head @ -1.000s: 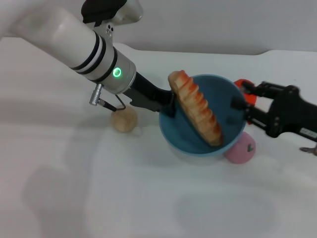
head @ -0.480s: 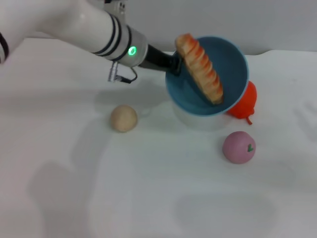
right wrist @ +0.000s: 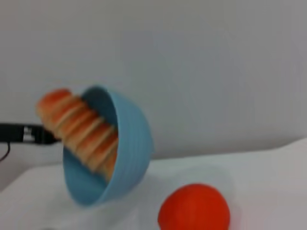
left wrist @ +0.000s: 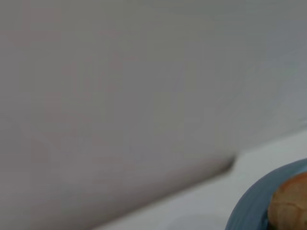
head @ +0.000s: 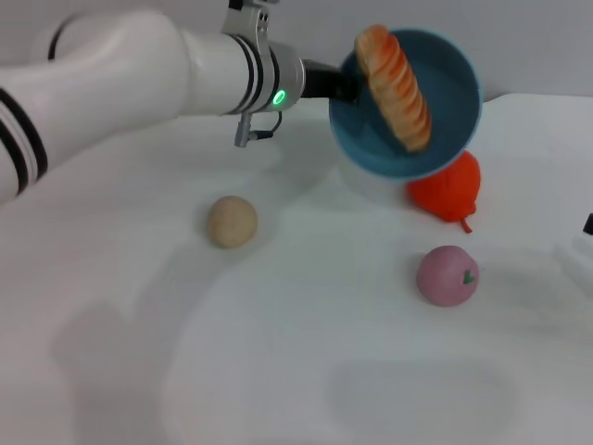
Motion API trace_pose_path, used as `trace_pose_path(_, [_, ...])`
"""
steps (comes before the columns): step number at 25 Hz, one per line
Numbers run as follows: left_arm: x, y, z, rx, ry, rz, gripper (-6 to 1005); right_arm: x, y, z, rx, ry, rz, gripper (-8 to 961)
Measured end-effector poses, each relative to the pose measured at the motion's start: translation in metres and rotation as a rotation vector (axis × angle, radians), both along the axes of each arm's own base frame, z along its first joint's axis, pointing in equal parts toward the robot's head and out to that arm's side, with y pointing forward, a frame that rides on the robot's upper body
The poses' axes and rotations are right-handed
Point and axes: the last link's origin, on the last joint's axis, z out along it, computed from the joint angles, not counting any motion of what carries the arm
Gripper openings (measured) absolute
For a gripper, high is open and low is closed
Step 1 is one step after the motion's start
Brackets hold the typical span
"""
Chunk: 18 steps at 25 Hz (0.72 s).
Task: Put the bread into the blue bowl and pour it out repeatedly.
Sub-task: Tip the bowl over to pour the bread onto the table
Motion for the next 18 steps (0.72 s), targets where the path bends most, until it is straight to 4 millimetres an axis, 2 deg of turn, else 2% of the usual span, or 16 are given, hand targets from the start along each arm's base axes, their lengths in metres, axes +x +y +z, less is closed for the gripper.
trace_pose_path(8, [-0.005,-0.027,-0.024,0.181,0.011,-0.273,21,0.001,0.002,-0.005,-0.029,-0.025,-0.003,401])
trace_pose_path(11, [-0.006,-0.029,-0.026,0.192,0.019,-0.298,21,0.0,0.003,-0.005,-0.029,-0.025,-0.001,398])
trace_pose_path(14, [-0.013,-0.04,-0.031,0.278,0.138,-0.514,21,-0.001,0.005,-0.005,-0.03,-0.024,0.002,396])
trace_pose_path(18, [-0.025,-0.042,-0.029,0.306,0.266,-0.606,21,-0.004,0.006,-0.006,-0.031,-0.022,0.008,393])
